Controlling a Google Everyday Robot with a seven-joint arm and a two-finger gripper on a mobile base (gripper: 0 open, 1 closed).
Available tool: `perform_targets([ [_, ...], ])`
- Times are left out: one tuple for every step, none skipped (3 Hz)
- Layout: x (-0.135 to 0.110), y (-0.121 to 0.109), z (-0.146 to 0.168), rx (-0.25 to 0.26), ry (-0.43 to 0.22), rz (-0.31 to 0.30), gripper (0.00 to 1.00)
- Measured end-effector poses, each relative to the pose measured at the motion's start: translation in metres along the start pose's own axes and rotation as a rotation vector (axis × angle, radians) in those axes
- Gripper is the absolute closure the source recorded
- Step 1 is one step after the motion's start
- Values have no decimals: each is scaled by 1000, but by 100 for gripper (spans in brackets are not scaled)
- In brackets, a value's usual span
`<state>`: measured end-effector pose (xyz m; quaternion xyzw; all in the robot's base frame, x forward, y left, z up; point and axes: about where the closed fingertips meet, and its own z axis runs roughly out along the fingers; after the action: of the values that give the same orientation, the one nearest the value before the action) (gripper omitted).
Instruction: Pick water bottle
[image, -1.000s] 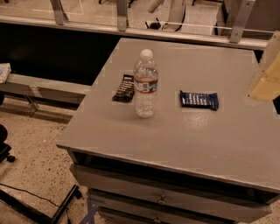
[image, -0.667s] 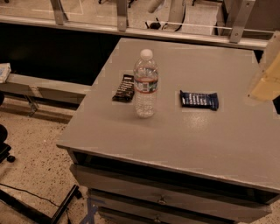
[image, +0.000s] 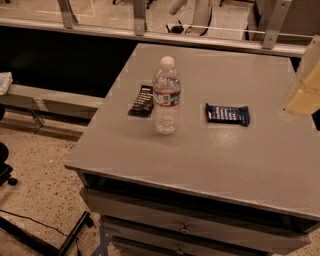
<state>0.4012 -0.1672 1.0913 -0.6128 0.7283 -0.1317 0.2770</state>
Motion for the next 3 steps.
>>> perform_targets([
  [-42, -6, 9, -4, -127, 8, 0],
  [-80, -11, 18, -16, -248, 24, 0],
  [-101, -14, 23, -24, -331, 41, 0],
])
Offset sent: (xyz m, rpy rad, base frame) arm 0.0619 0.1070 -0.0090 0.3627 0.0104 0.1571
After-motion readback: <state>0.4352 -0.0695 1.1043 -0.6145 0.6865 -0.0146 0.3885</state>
